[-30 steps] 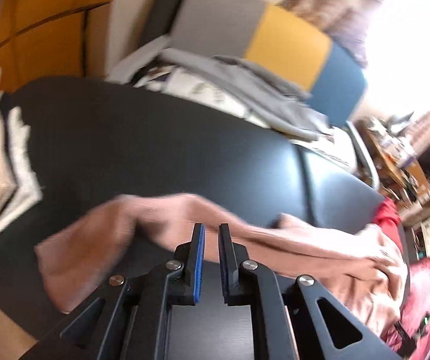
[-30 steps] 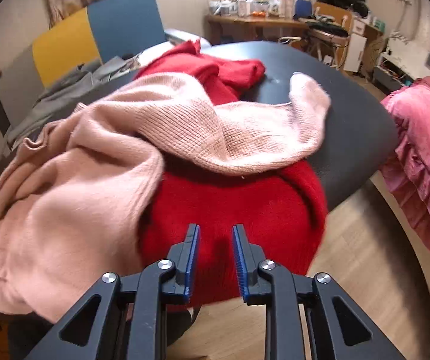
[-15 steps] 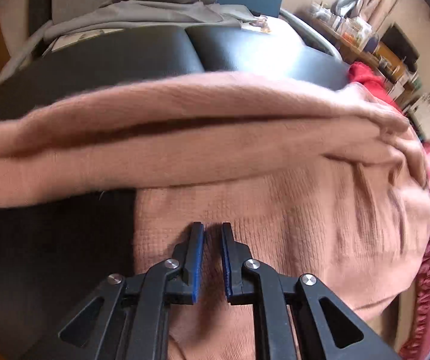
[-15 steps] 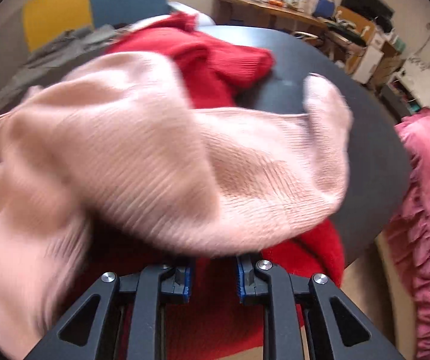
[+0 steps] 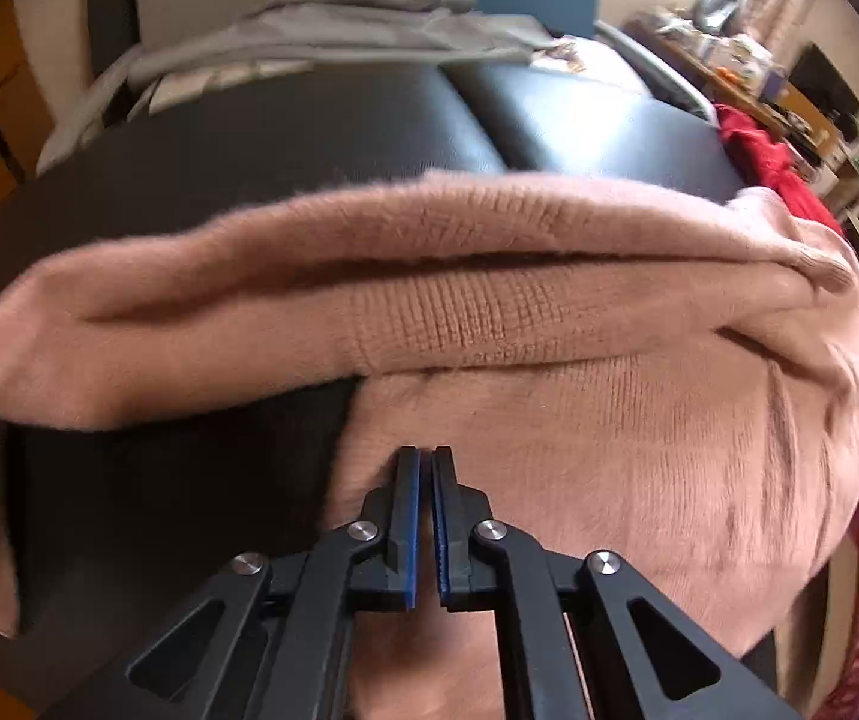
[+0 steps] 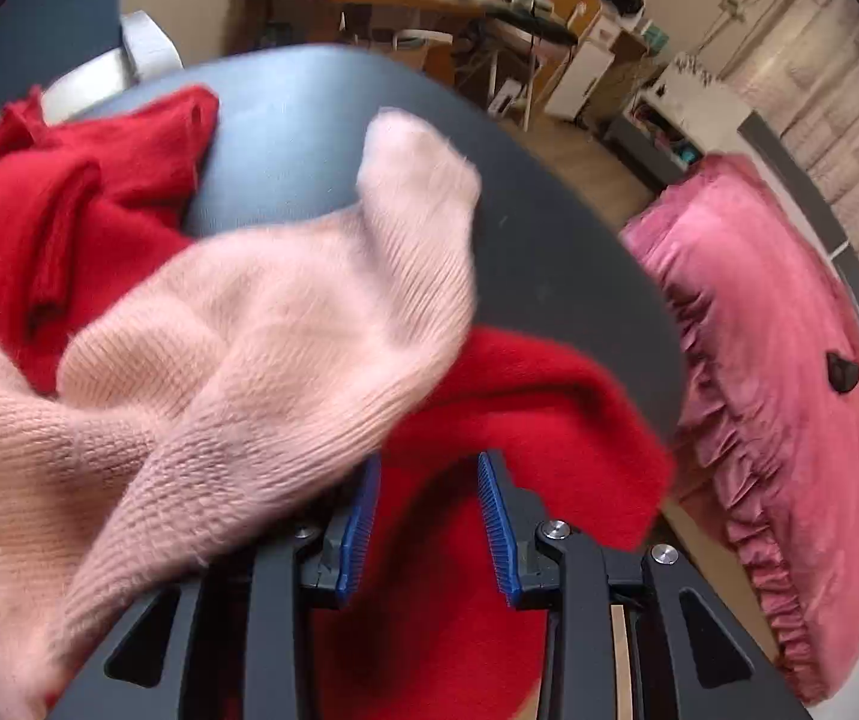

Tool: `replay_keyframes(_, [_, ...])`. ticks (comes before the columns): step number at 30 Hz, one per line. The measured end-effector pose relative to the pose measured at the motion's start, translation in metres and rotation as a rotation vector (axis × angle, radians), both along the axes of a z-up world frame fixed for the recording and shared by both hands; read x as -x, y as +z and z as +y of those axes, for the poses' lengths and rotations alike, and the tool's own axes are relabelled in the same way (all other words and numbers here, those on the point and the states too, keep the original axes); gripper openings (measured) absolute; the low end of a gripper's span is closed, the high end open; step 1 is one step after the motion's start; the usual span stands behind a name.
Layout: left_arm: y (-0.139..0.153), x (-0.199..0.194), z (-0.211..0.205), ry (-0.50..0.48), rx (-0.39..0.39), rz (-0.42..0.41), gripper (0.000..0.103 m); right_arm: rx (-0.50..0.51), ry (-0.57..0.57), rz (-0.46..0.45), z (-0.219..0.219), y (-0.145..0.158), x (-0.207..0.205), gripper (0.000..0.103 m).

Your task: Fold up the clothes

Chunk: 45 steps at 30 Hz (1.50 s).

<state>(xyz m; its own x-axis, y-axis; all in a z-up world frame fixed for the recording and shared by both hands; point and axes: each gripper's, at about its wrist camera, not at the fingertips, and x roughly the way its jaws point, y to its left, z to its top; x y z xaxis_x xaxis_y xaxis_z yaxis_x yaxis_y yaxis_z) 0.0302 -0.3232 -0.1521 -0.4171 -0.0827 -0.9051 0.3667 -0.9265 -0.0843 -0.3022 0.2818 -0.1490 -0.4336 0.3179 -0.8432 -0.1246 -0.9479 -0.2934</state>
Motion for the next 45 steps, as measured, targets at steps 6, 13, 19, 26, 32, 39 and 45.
replay_keyframes(6, [0.063,-0.003,0.021,-0.203,0.118,0.245,0.015,0.179,0.065,0.204,-0.016,0.066,-0.071,0.045])
replay_keyframes(13, [0.071,0.050,0.046,-0.420,0.212,0.240,0.018,0.816,0.384,0.091,-0.135,0.057,-0.119,0.062])
replay_keyframes(19, [0.055,0.059,0.050,-0.523,0.233,0.203,0.020,0.980,0.513,-0.050,-0.253,0.014,-0.118,0.062])
replay_keyframes(26, [0.036,0.069,0.053,-0.644,0.258,0.158,0.020,0.901,0.526,-0.086,-0.298,-0.005,-0.099,0.033])
replay_keyframes(32, [0.021,0.078,0.046,-0.661,0.247,0.137,0.020,0.804,0.580,-0.066,-0.311,0.009,-0.095,0.012])
replay_keyframes(39, [0.009,0.097,0.024,-0.684,0.120,0.085,0.020,0.797,0.665,0.047,-0.349,0.064,-0.062,0.011])
replay_keyframes(45, [0.004,0.108,0.001,-0.654,0.013,0.058,0.004,0.807,0.739,0.098,-0.410,0.105,-0.021,0.011])
